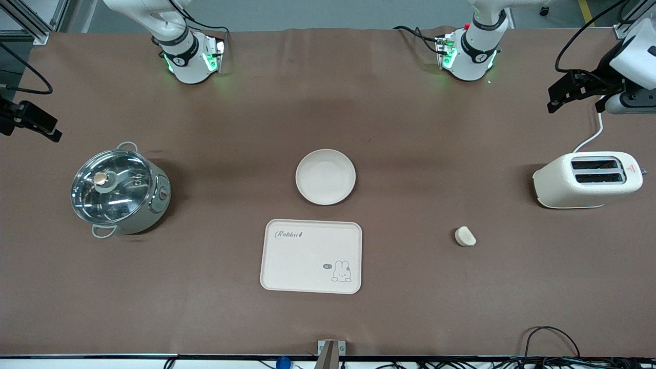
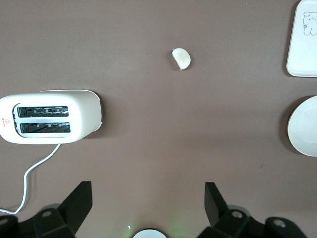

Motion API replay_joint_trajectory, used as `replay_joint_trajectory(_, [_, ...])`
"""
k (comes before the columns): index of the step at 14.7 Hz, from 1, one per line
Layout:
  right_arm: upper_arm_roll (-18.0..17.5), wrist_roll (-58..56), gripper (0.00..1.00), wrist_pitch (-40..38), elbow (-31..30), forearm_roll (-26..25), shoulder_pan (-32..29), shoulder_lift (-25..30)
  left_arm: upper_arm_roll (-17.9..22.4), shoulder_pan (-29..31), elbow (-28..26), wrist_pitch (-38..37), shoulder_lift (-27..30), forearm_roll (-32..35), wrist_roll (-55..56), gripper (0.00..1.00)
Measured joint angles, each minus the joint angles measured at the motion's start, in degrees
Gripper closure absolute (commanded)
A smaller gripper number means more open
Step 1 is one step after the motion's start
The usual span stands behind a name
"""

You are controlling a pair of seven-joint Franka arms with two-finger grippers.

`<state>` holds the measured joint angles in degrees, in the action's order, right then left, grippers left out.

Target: Place bun in plate and plate on tray

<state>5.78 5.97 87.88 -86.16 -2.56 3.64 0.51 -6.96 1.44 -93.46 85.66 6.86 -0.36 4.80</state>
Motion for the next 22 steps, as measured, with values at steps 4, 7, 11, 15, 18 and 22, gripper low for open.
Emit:
replay_joint_trajectory(4, [0.15, 0.0, 0.0, 0.41, 0.0, 0.09, -0.07, -0.24, 0.07, 0.09, 0.36, -0.06, -0.27, 0.02, 0.0, 0.0])
replay_joint_trajectory(7, [0.17, 0.0, 0.0, 1.67, 0.02, 0.14, -0.11, -0.49, 0.23, 0.27, 1.28, -0.01, -3.12, 0.2, -0.01, 0.0])
replay_joint_trajectory(11, [0.05, 0.0, 0.0, 1.83, 0.1, 0.71, -0.01, -0.58, 0.18, -0.02, 1.87, 6.59, -12.96, 0.2, 0.16, 0.0])
replay_joint_trajectory(15, [-0.13, 0.0, 0.0, 0.65, -1.35, 10.65, 0.63, -1.05, -0.24, -1.2, 1.26, 17.89, -24.67, 0.2, 7.42, 0.0])
replay_joint_trajectory(18, [-0.31, 1.27, 0.0, 2.88, -7.19, 15.97, 3.7, -2.14, -0.27, -3.54, 0.95, 25.42, -31.35, 0.53, 15.67, 0.0])
replay_joint_trajectory(22, [-0.63, 5.68, 0.0, 17.06, -20.25, 17.26, 11.97, -3.77, -0.2, -4.1, 0.68, 33.54, -39.27, 1.8, 20.49, 0.0])
